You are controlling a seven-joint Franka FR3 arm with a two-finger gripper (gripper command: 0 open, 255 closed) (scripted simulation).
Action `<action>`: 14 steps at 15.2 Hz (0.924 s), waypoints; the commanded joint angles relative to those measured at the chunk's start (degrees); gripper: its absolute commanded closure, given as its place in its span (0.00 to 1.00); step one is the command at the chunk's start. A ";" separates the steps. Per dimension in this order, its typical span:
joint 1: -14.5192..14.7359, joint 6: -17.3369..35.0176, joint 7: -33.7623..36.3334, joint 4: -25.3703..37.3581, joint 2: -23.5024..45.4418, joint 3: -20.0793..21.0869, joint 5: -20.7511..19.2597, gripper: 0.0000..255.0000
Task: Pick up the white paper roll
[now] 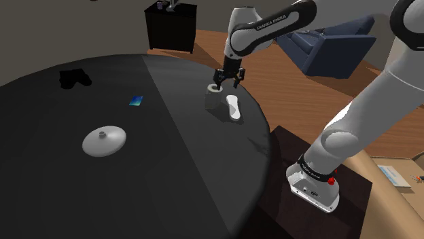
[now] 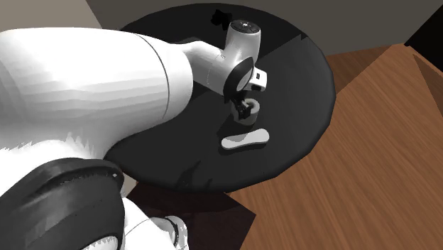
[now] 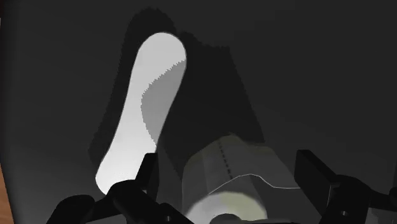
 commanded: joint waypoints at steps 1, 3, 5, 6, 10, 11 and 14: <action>-0.39 2.13 2.27 3.37 5.23 0.09 -1.30 0.00; -0.51 3.88 4.56 6.24 9.68 0.00 -2.59 0.00; -0.51 5.31 6.80 9.39 14.11 -0.29 -3.88 0.00; -0.46 5.57 7.27 10.11 15.06 -0.41 -4.15 0.00; -0.36 8.39 7.48 9.14 16.92 -0.52 -4.44 0.00; -0.35 9.09 7.54 8.93 17.41 -0.54 -4.53 0.00; -0.30 10.88 7.70 8.42 18.71 -0.61 -4.75 0.00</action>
